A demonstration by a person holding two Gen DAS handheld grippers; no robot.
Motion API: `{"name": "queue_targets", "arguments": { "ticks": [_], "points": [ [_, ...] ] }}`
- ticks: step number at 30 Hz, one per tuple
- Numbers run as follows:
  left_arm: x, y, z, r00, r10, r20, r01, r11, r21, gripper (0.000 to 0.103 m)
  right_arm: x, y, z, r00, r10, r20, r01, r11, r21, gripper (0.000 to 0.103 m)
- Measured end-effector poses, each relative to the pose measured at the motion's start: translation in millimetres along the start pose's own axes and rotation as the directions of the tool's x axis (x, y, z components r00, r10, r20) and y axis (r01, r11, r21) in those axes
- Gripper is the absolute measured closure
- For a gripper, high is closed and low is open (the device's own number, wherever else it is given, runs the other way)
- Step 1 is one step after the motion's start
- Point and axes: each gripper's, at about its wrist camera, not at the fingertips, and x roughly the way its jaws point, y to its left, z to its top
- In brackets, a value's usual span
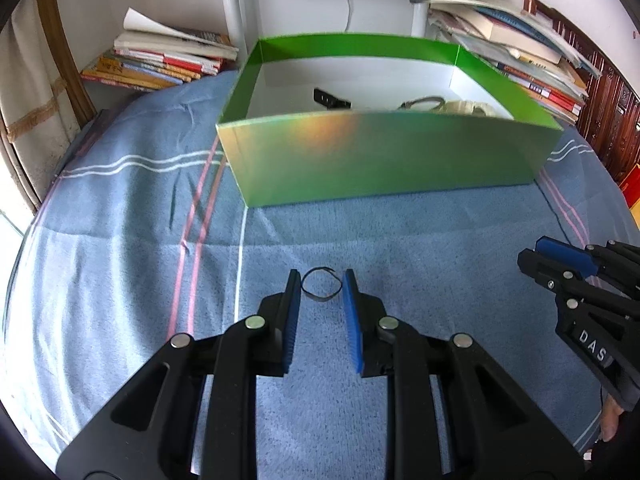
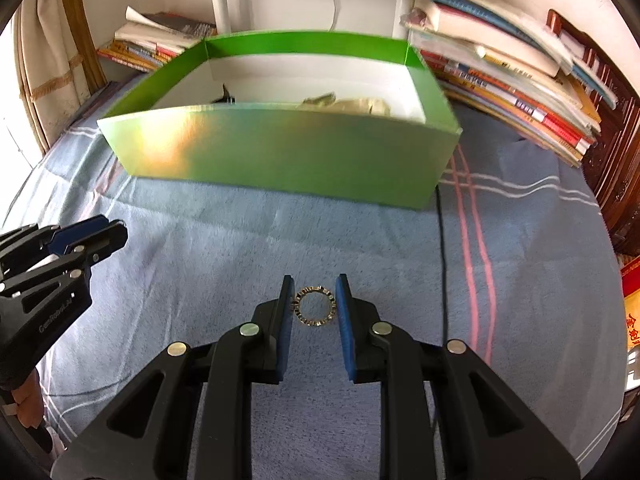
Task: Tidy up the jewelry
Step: 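Lift both held rings toward the green box, then open both tools over the green box to drop the rings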
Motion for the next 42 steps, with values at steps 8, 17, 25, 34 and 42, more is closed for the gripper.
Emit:
{"name": "queue_targets", "arguments": {
  "ticks": [8,17,25,34,42],
  "points": [
    [-9,-4,0,1.000,0.007,0.016,-0.007,1.000,0.005,0.082,-4,3,-3,1.000,0.011,0.000,-0.011,1.000,-0.010,0.082],
    [-13,-6,-5,1.000,0.010,0.015,-0.010,1.000,0.002,0.081,-4,4,-4,1.000,0.019,-0.004,-0.019,1.000,-0.016,0.082],
    [-13,-8,-6,1.000,0.008,0.008,-0.008,1.000,0.002,0.081,-4,6,-6,1.000,0.026,-0.006,-0.026,1.000,-0.015,0.082],
    [-34,8,20,0.996,-0.049,0.072,0.050,0.999,-0.015,0.082,-40,-4,28,0.992,0.053,0.114,-0.053,0.999,-0.004,0.082],
    [-49,24,93,0.978,-0.101,0.184,0.103,0.995,0.002,0.082,-53,-12,93,0.967,0.053,0.250,-0.054,0.999,-0.004,0.082]
  ]
}}
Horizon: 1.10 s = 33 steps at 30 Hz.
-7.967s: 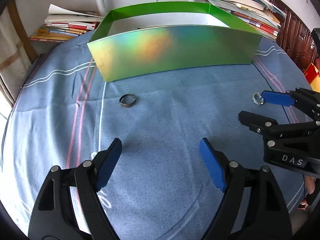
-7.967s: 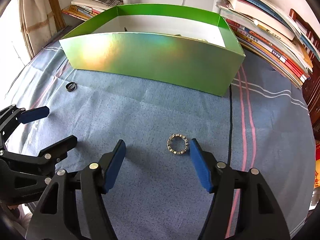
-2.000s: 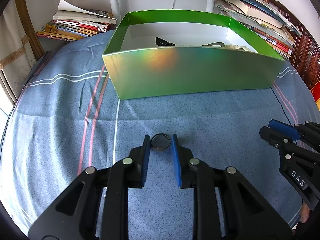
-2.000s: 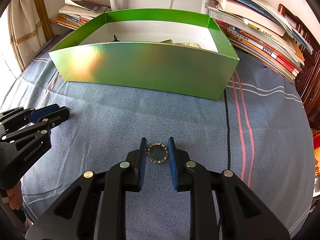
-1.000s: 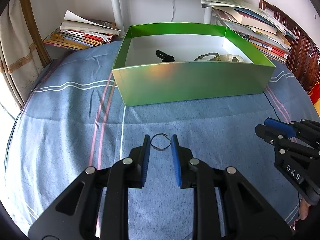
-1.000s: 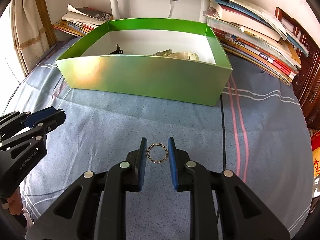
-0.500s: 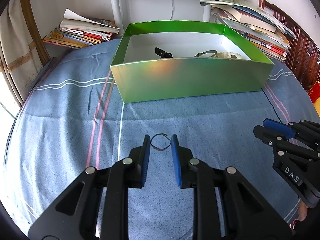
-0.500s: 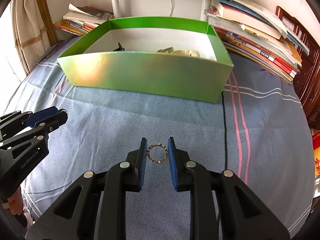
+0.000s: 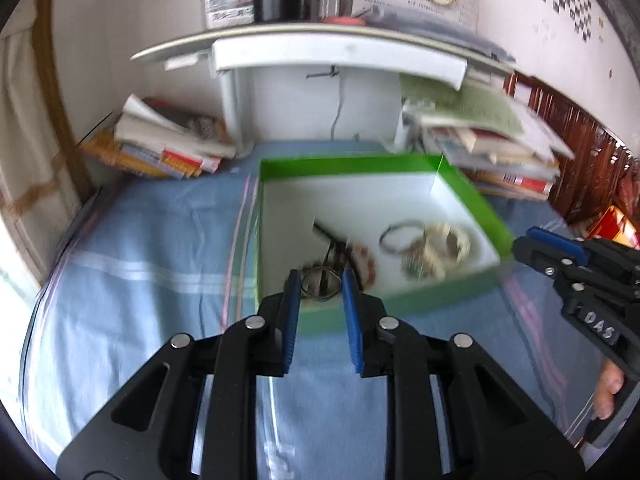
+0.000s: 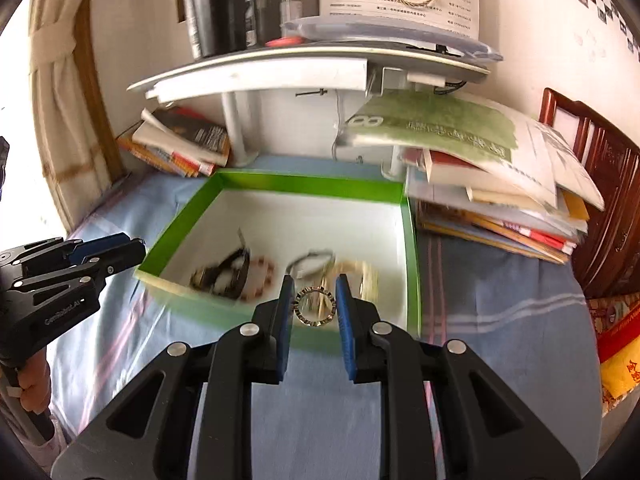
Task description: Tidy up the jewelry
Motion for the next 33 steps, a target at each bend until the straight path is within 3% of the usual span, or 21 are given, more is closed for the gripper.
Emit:
{"name": "queue_targets", "arguments": {
  "ticks": [6,11,13,14,17,21,22,24,33],
  "points": [
    [57,3,37,0.994,-0.058,-0.097,0.056,0.998,-0.021,0.082,57,-14,13,0.995,-0.005,-0.103,0.012,0.998,0.064,0.082],
    [93,2,37,0.987,-0.045,-0.153,0.037,0.998,-0.058,0.081,76,-19,8,0.992,-0.022,-0.128,0.033,0.996,0.080,0.079],
    [99,3,35,0.987,-0.033,-0.160,0.021,0.997,-0.075,0.077,74,-20,7,0.992,-0.041,-0.119,0.050,0.995,0.082,0.057],
    [99,4,34,0.986,-0.027,-0.163,0.015,0.997,-0.077,0.065,72,-21,6,0.993,-0.043,-0.110,0.053,0.995,0.087,0.052],
    [88,3,32,0.991,0.013,-0.136,-0.021,0.998,-0.056,0.056,57,-24,7,0.996,-0.060,-0.070,0.066,0.993,0.093,0.046],
    [52,3,24,0.994,0.094,-0.051,-0.097,0.994,-0.054,0.030,21,-25,-2,0.994,-0.104,0.020,0.102,0.989,0.104,0.019],
    [40,2,19,0.992,0.123,-0.022,-0.124,0.991,-0.054,0.027,14,-25,-6,0.993,-0.115,0.039,0.110,0.988,0.106,0.012],
    [20,-1,6,0.987,0.158,0.021,-0.156,0.986,-0.052,0.017,-1,-25,-15,0.989,-0.132,0.074,0.123,0.986,0.109,0.005],
    [-20,-13,-46,0.981,0.188,0.051,-0.184,0.981,-0.067,0.009,-24,-9,-47,0.977,-0.204,0.063,0.201,0.978,0.055,0.003]
  ]
}}
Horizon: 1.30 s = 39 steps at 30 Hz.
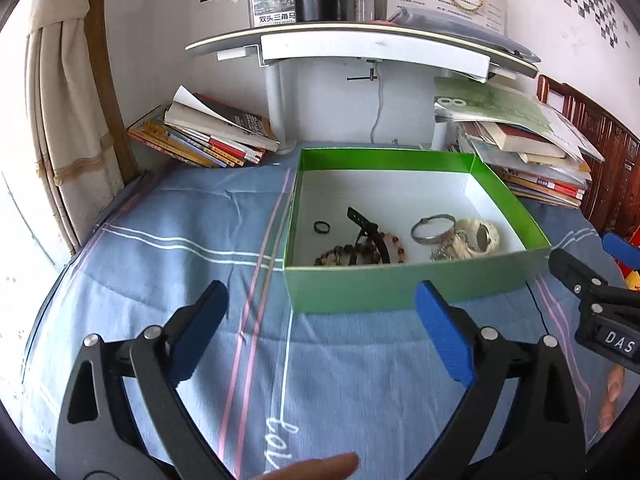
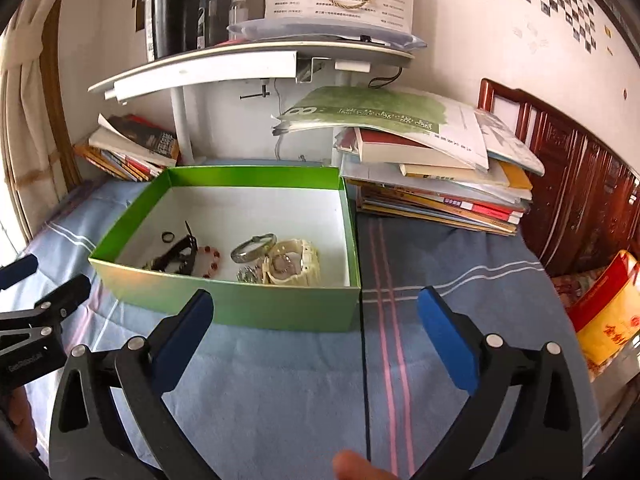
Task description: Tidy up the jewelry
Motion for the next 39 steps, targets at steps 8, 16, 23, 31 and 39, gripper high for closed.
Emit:
{"name": "queue_targets", "arguments": {
  "ticks": [8,16,23,31,39],
  "points": [
    [-15,-3,-2,1.000,0.018,0.020,-0.018,1.000,0.004,0.004,-16,3,-2,1.000,0.003,0.030,-0.002,1.000,-0.006,0.003],
    [-16,-7,-4,1.000,0.018,0.019,-0.018,1.000,0.019,0.004,-17,3,1,0.999,-0.002,0.034,0.003,1.000,-0.002,0.003],
    [-17,-6,-3,1.000,0.011,0.023,-0.011,1.000,0.017,0.004,-17,6,2,0.999,-0.003,0.032,0.003,1.000,-0.005,0.003],
    [-17,-6,-4,1.000,0.008,0.021,-0.008,1.000,0.017,0.004,-19,9,2,0.999,0.002,0.034,-0.001,1.000,-0.015,0.003],
    [-18,-6,-4,1.000,0.005,0.018,-0.005,1.000,0.019,0.004,-20,10,1,0.999,0.002,0.035,-0.002,1.000,-0.015,0.003]
  ]
}}
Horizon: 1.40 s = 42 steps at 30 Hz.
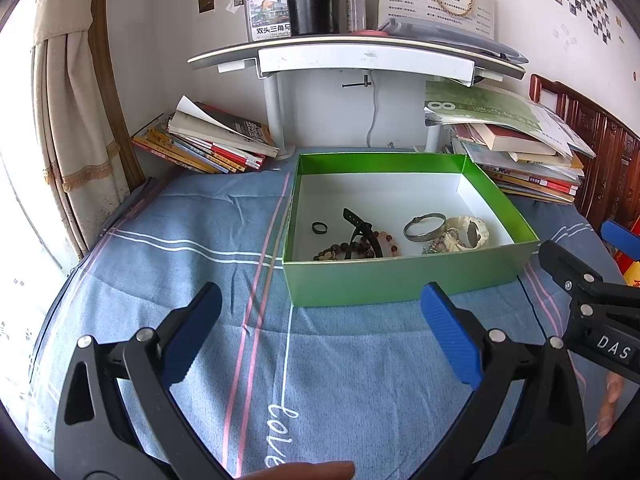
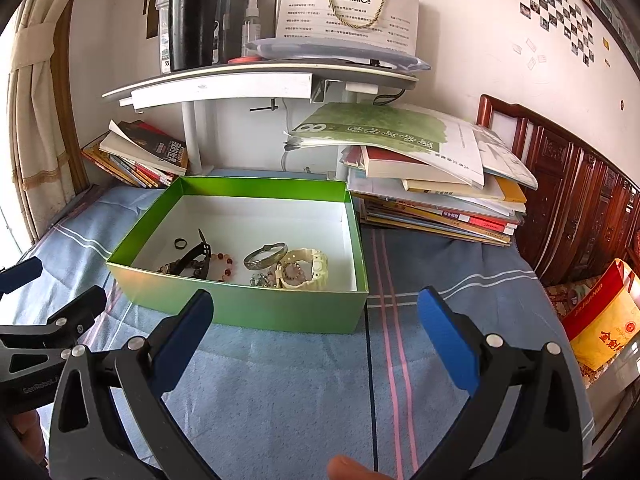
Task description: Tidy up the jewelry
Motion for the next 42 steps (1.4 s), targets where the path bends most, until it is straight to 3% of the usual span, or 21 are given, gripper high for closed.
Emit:
{"name": "queue_targets", "arguments": {
  "ticks": [42],
  "points": [
    [-1.3,-3.4,-1.8,1.000,-0.008,-0.003,0.008,1.000,0.012,0.004,-1.5,0.1,-3.8,1.000,0.002,-0.004,-0.002,1.000,0.006,0.003]
  ]
}}
